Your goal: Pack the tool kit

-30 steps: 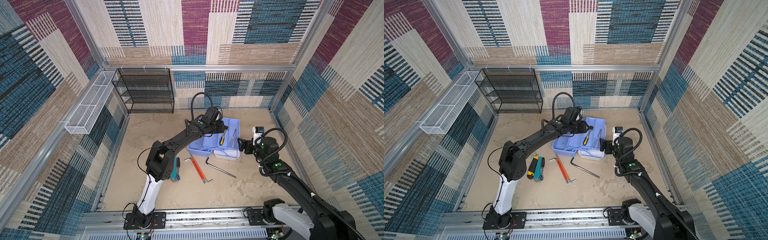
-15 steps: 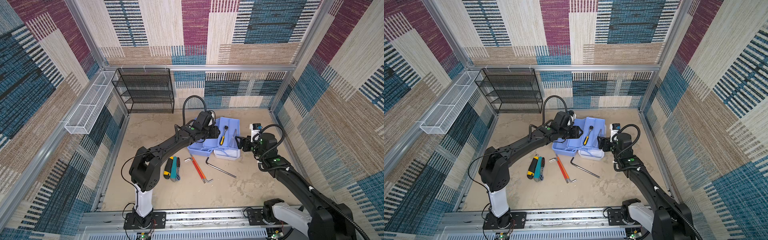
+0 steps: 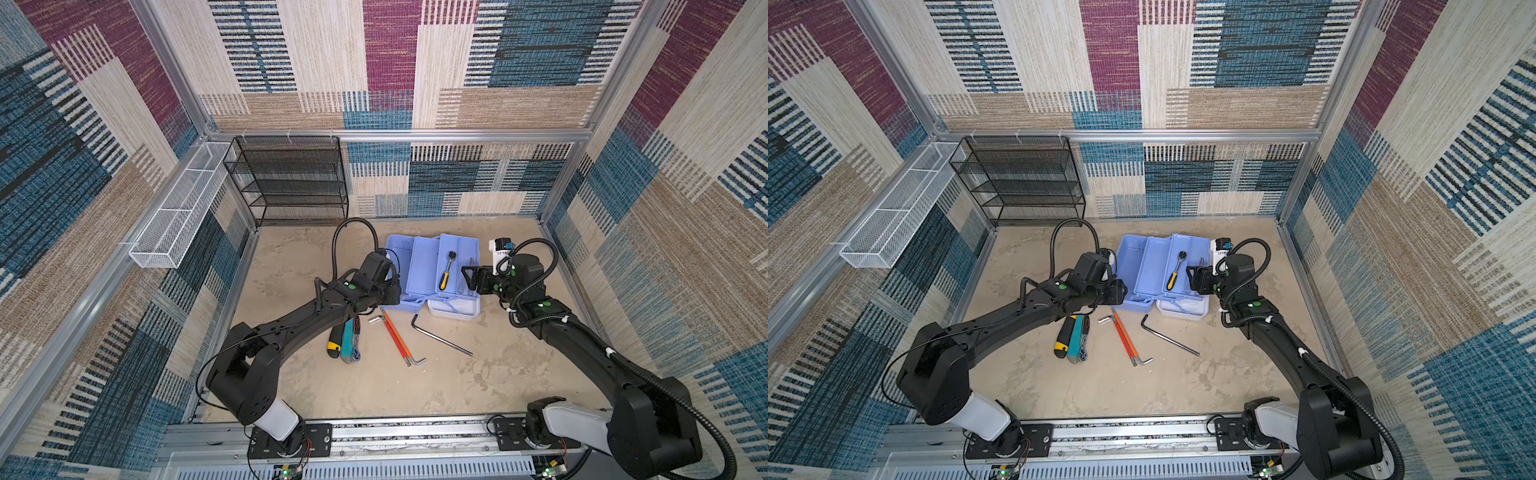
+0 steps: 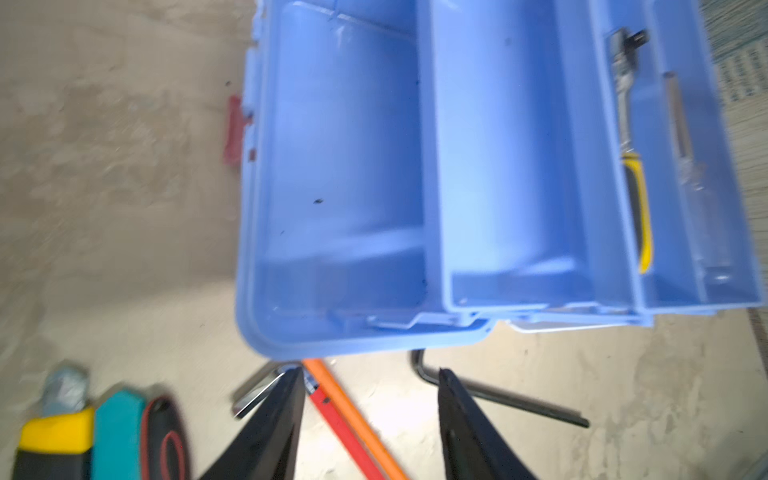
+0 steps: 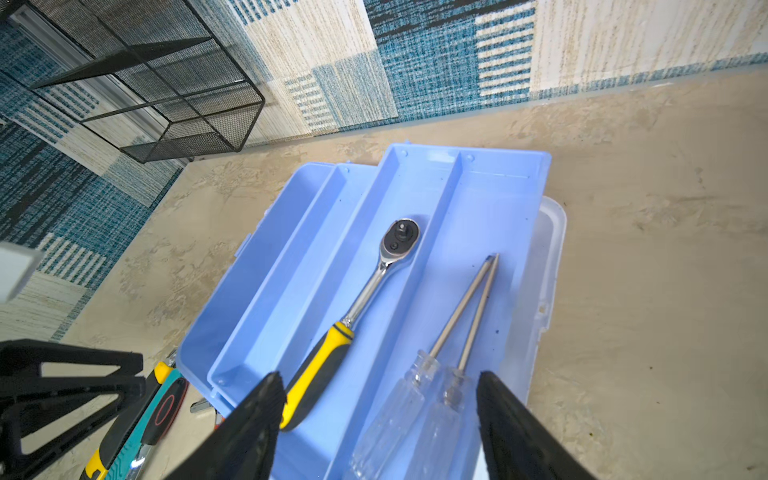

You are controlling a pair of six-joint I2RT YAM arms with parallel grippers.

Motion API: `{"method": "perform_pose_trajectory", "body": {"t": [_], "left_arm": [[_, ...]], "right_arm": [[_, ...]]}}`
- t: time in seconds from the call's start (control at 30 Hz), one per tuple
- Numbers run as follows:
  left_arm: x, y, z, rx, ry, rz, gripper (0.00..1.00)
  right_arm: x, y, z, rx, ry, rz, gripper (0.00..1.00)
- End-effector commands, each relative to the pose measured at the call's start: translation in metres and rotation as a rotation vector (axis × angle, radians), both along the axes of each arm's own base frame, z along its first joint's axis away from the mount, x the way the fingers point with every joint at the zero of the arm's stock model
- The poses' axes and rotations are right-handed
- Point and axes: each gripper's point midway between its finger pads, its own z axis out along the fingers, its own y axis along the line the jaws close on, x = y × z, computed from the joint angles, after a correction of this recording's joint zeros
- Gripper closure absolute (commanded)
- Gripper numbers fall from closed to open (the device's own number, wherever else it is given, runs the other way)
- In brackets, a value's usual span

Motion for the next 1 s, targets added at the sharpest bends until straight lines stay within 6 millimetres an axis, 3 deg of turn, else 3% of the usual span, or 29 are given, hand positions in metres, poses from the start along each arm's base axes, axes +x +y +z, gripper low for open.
{"method": "perform_pose_trajectory", "body": {"t": [0.0, 0.17, 0.4, 0.5, 0.67, 0.97], "left_arm": [[-0.005, 0.03, -0.011, 0.05, -0.004, 0.055, 0.45], [-0.022, 0.06, -0.026, 0.075, 0.021, 0.108, 0.45], [-0.046, 0.078, -0.042, 0.109, 0.058, 0.119, 0.45], [-0.054, 0.084, -0.052, 0.127, 0.082, 0.123, 0.45], [-0.063, 0.09, -0.061, 0.139, 0.109, 0.127, 0.47], [-0.074, 0.092, -0.079, 0.158, 0.159, 0.11, 0.52]], "right_arm": [[0.007, 0.007, -0.002, -0.005, 0.02, -0.009, 0.26], [0.014, 0.03, -0.009, -0.01, 0.049, 0.034, 0.33], [0.019, 0.04, -0.015, -0.01, 0.08, 0.043, 0.38], [0.022, 0.043, -0.02, -0.009, 0.097, 0.042, 0.46], [0.024, 0.052, -0.026, -0.016, 0.117, 0.058, 0.49], [0.026, 0.056, -0.022, -0.011, 0.1, 0.061, 0.47]]}}
